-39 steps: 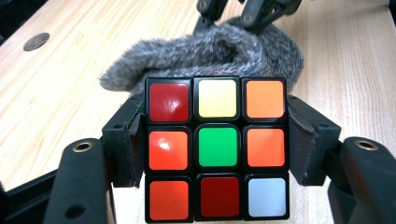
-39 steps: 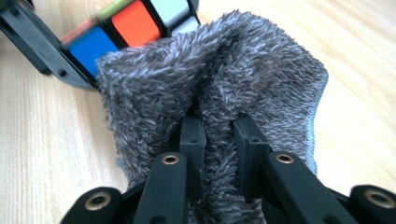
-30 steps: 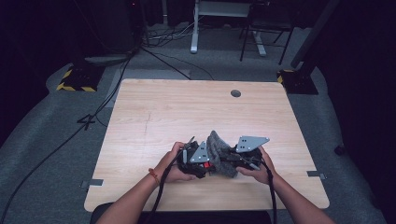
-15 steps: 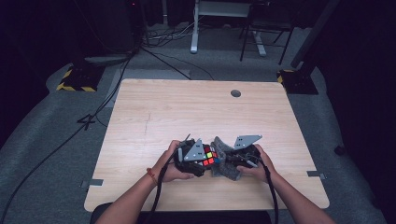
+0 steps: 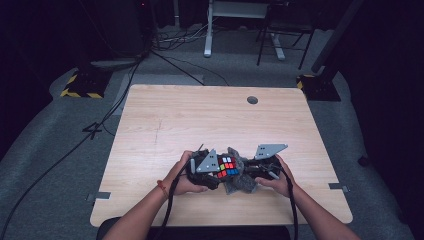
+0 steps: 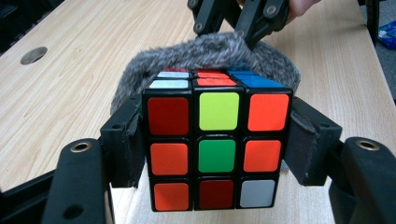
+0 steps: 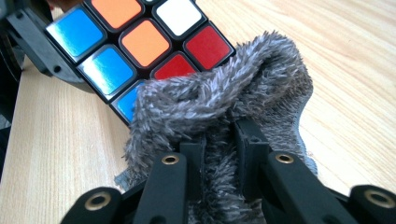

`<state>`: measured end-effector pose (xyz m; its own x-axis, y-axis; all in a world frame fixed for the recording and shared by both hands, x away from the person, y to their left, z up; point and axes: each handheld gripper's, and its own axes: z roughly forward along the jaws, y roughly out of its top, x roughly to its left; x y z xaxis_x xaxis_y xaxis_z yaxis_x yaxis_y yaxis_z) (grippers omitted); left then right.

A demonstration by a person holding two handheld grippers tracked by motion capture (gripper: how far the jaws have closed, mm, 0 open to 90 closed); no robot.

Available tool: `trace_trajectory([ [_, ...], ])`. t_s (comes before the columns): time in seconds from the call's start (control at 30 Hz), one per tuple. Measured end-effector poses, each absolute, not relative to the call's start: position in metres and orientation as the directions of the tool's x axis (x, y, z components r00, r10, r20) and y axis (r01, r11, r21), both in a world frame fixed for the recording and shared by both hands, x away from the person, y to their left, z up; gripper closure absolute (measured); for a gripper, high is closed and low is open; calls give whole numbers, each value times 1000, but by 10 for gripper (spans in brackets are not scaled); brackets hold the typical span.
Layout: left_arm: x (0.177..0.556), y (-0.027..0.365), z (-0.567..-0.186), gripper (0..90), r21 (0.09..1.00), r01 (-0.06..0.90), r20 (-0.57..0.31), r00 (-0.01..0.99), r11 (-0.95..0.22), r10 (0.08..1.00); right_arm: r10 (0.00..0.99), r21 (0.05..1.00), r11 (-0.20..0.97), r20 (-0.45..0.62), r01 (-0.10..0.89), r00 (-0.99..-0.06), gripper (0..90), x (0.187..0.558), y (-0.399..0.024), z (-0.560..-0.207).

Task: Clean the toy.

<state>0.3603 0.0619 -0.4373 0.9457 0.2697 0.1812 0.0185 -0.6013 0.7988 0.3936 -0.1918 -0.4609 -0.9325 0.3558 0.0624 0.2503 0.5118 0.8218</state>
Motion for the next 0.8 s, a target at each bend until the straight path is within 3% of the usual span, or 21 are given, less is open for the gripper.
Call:
trace_trajectory([
  [0.5,360,61,-442,323,773,22,202,939,-634,279,367,849,476,45,229,-929,768,388,-194,-452],
  [0.8,361,57,-446,325,746,25,223,932,-666,285,378,848,496,-19,185,-926,770,379,-185,-447],
])
